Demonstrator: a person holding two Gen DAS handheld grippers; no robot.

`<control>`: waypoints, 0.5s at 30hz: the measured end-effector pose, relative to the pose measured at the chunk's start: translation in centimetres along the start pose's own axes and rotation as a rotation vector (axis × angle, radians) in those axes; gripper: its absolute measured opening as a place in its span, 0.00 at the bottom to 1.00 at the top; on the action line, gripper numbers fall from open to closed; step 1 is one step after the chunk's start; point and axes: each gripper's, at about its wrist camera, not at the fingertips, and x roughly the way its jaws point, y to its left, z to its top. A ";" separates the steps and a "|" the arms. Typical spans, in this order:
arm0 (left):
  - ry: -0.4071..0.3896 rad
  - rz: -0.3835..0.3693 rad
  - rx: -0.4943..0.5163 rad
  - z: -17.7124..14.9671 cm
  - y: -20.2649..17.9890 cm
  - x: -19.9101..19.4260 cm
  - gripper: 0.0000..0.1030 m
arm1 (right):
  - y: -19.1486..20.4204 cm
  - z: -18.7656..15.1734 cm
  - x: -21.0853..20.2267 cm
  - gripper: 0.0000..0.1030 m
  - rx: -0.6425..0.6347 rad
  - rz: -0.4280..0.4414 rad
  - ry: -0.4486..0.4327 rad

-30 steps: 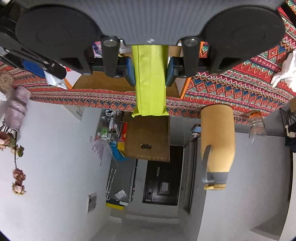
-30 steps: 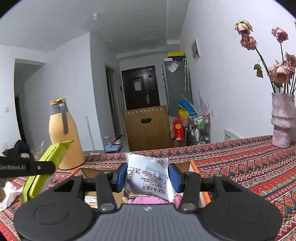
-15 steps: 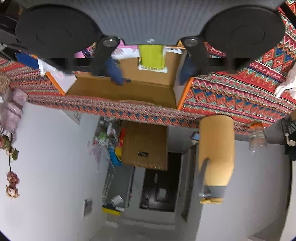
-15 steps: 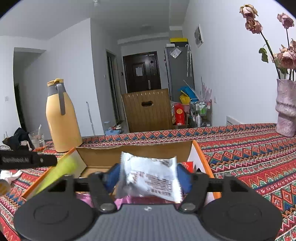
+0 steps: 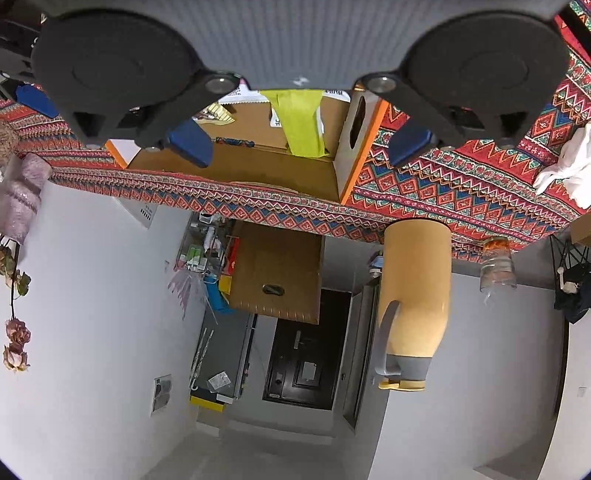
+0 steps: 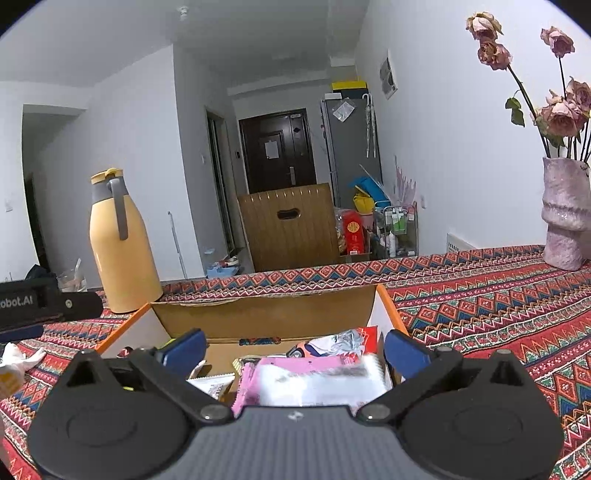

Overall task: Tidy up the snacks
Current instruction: 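Open both grippers to drop the packets into the box, then move both grippers back from the box toward the remaining crackers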

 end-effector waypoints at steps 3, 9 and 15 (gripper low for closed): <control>-0.008 -0.003 -0.008 0.5 0.0 -0.6 1.00 | 0.2 0.2 -0.4 1.00 -0.009 -0.001 -0.011; -0.035 0.007 0.002 1.1 -0.3 -2.6 1.00 | 0.8 1.1 -2.0 1.00 -0.039 -0.003 -0.037; -0.027 0.001 0.015 0.4 0.1 -4.7 1.00 | 1.1 1.3 -3.9 1.00 -0.062 -0.006 -0.045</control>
